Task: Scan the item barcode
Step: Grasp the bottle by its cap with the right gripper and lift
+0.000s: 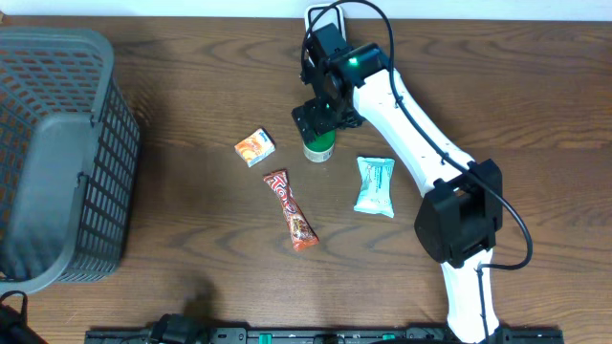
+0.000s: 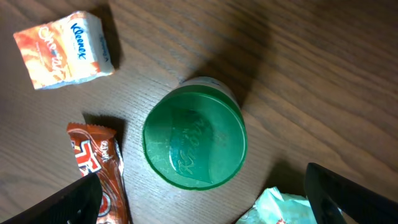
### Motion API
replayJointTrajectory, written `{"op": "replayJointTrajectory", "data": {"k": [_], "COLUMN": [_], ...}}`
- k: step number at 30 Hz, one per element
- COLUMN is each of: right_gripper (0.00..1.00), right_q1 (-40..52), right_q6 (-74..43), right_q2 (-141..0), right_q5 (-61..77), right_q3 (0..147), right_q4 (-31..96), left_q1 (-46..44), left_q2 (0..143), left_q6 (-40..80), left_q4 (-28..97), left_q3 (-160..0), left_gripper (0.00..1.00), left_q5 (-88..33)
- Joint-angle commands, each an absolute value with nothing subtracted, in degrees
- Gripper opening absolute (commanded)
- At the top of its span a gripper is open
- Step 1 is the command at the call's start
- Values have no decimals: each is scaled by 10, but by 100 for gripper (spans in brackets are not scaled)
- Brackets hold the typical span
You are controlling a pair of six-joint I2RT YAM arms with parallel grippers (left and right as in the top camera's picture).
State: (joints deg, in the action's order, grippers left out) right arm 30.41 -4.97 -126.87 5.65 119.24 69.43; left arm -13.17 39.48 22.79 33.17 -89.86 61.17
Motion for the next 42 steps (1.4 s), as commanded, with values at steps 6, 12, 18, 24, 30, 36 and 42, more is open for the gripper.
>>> {"op": "replayJointTrajectory", "data": {"k": [6,12,18,24,30,36,42], "right_gripper": [99,99,99,99,99,99,99], "right_q1": [320,320,319,319,317,316,313], "right_q6": [20,20,17,3,-8,-19,-28], "right_q2": [-1311,-1340,-1357,-1381,-1405,-1406,-1423], "right_q5": [63,63,63,59,59,59,59], "right_q3": [1198,1198,1198,1197,1197,1197,1197], "right_q4": [694,681,675,673,668,654,665], "left_q1": [-129,-129,-129,-129,-129,-129,-129], "left_q2": [395,395,395,395,395,395,395], "left_q6": [232,232,232,232,232,232,232], "left_q4": [331,331,331,331,331,331,331], "left_q3": [-898,-898,-898,-898,-898,-898,-898], "left_gripper": [98,98,98,98,98,98,98], "left_q5": [611,611,611,611,611,611,611]}}
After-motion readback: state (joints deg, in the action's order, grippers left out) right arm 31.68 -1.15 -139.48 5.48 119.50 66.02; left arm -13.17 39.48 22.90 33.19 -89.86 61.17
